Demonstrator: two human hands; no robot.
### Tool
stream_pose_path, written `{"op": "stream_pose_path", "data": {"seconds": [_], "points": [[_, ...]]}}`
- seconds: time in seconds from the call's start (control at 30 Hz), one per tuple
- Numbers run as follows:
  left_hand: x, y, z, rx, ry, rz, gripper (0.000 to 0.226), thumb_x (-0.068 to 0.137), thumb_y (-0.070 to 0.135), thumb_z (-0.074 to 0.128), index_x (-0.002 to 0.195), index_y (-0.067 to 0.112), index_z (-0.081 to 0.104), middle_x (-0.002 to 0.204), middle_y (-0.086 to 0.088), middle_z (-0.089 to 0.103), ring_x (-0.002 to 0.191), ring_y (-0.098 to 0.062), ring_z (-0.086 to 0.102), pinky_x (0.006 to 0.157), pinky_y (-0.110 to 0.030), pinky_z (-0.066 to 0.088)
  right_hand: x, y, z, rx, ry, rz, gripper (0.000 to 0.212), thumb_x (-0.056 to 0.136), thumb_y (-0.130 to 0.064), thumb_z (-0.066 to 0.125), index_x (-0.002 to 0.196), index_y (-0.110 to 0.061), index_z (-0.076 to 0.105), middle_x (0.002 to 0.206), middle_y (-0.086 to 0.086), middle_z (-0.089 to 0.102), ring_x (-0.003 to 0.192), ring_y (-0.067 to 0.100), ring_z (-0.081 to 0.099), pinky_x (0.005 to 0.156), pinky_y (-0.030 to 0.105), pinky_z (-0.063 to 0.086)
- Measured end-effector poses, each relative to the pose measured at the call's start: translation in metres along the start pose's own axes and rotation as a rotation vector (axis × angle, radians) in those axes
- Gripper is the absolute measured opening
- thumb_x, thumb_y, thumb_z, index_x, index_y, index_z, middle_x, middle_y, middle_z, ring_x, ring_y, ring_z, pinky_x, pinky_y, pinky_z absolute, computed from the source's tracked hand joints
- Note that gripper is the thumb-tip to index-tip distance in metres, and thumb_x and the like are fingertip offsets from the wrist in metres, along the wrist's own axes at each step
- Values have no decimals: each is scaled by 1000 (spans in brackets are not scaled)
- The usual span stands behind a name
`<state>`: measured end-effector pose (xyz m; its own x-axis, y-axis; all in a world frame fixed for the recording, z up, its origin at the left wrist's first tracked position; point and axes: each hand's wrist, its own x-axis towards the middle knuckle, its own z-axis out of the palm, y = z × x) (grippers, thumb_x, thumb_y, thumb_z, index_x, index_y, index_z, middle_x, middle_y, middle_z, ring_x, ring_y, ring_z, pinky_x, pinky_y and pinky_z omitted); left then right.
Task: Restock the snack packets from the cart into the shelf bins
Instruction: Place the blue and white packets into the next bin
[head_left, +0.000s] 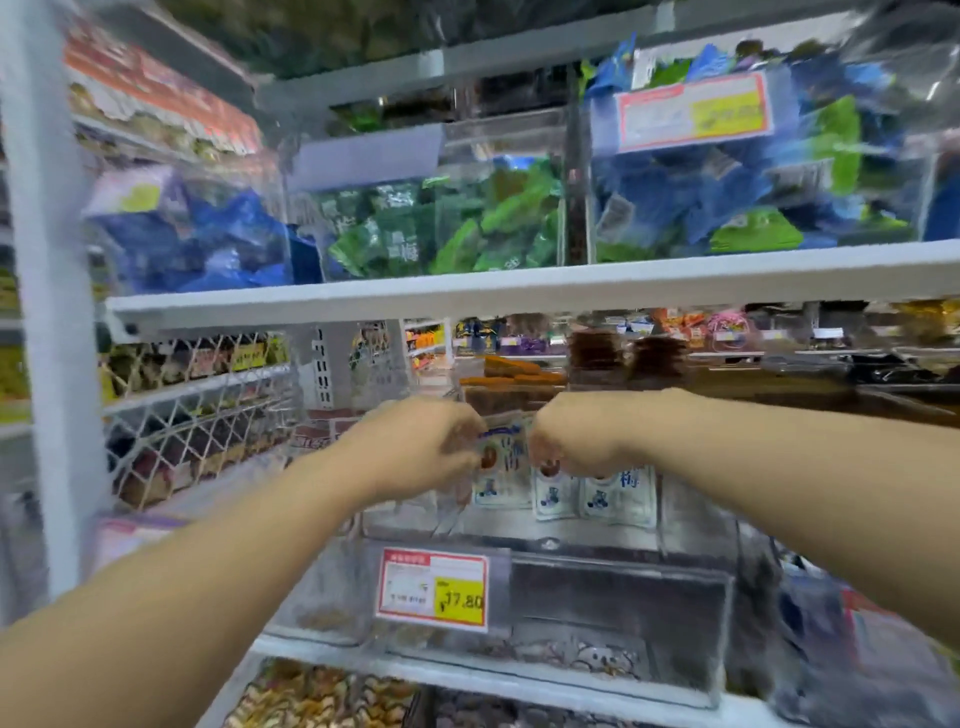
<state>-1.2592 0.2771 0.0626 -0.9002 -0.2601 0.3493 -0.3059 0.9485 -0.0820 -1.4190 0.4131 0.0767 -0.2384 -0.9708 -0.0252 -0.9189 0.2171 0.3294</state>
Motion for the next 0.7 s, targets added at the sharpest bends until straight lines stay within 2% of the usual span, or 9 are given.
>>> {"op": "stream_pose_path", "data": {"seconds": [0.07,0.17,0.27,0.33,0.4,0.53,0.6,0.7], "points": [[-5,-11,0,-87,48,-6,30,95,40,62,124,36,63,123,14,67,112,-9,60,100,-36,49,20,-14,6,-103,-55,-7,32,91,0,53,119,-11,66,113,7,67,100,31,64,83,39,56],[-13,-24,5,-284,76,-26,25,97,30,63,122,30,68,123,13,66,111,-3,58,101,-23,43,45,-30,23,-239,-217,-15,30,98,-6,53,126,-3,63,125,16,64,111,35,61,81,37,48],[-18,-27,12,-392,101,-22,26,98,29,63,124,29,67,124,16,64,111,3,54,91,-11,34,61,-27,41,-334,-310,16,34,100,-13,51,132,-4,59,134,17,59,120,36,57,95,42,50],[-19,-26,15,-402,109,-6,28,98,29,63,125,28,67,126,14,65,111,3,51,87,-8,29,65,-21,52,-377,-357,60,39,100,-9,50,138,-2,53,144,16,50,130,36,50,103,47,48],[-20,-27,16,-420,112,-9,28,98,31,62,126,31,66,126,13,64,114,1,49,91,-12,30,65,-17,60,-442,-373,84,46,100,-8,49,146,0,43,156,14,37,138,36,42,104,48,46],[-23,-28,17,-476,101,-28,28,99,34,60,126,36,65,119,17,57,113,2,46,94,-18,33,69,-8,69,-531,-392,137,64,99,-12,53,157,-15,24,167,8,6,148,36,22,106,48,44],[-23,-26,17,-488,93,-30,28,99,34,60,127,36,64,115,20,54,112,4,45,93,-17,30,71,-4,69,-465,-399,188,72,100,-14,49,160,-25,11,168,6,-3,151,35,15,109,46,42],[-23,-25,17,-487,94,-29,27,99,34,60,126,37,64,113,21,55,113,4,43,94,-18,29,68,-3,63,-435,-410,183,76,98,-12,54,160,-25,11,168,4,-7,153,32,7,111,49,39]]}}
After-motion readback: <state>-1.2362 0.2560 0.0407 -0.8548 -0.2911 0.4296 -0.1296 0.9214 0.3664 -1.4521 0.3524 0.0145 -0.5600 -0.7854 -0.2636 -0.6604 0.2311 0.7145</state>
